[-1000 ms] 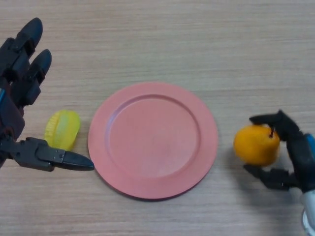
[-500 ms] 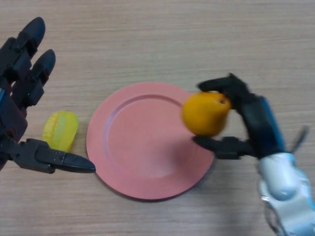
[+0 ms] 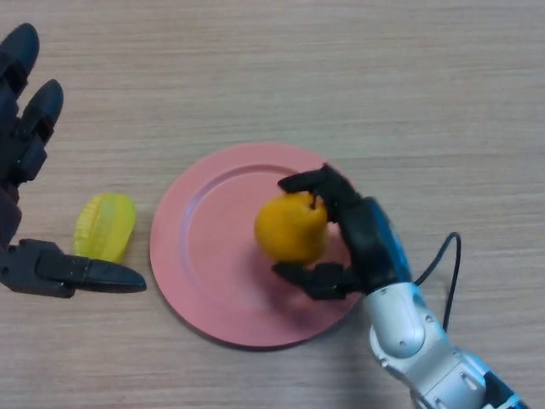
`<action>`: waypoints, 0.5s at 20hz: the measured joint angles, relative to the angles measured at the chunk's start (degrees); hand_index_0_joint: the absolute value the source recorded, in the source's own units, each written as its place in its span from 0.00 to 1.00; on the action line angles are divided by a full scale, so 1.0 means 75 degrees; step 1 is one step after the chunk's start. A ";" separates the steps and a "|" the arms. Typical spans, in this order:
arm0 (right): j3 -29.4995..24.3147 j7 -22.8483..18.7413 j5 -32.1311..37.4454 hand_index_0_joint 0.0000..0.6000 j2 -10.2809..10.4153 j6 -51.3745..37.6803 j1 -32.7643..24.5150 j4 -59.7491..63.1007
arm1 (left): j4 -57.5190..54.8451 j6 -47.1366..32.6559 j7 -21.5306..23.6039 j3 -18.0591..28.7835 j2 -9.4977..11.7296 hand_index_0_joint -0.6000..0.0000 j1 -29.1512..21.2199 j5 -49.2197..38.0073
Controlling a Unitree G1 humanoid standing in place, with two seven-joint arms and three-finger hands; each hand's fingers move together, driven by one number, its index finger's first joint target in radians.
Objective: Pick up the yellow pear and place it on the plate
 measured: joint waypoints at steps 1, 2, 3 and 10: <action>0.0132 0.0000 0.0023 1.00 -0.0002 0.0001 0.0053 0.0000 | -0.0016 -0.0001 0.0000 0.0026 -0.0002 1.00 0.0070 0.0017; 0.0208 0.0003 0.0229 1.00 -0.0009 0.0010 0.0094 -0.0010 | -0.0016 -0.0001 0.0000 0.0025 -0.0014 1.00 0.0135 0.0021; 0.0366 0.0060 0.0269 1.00 -0.0026 0.0250 0.0131 -0.0048 | -0.0016 -0.0001 0.0000 0.0029 -0.0023 1.00 0.0191 0.0024; 0.0569 0.0895 -0.0756 0.00 -0.0029 0.0681 0.0204 -0.0135 | -0.0031 -0.0001 -0.0009 0.0102 -0.0028 1.00 0.0224 0.0026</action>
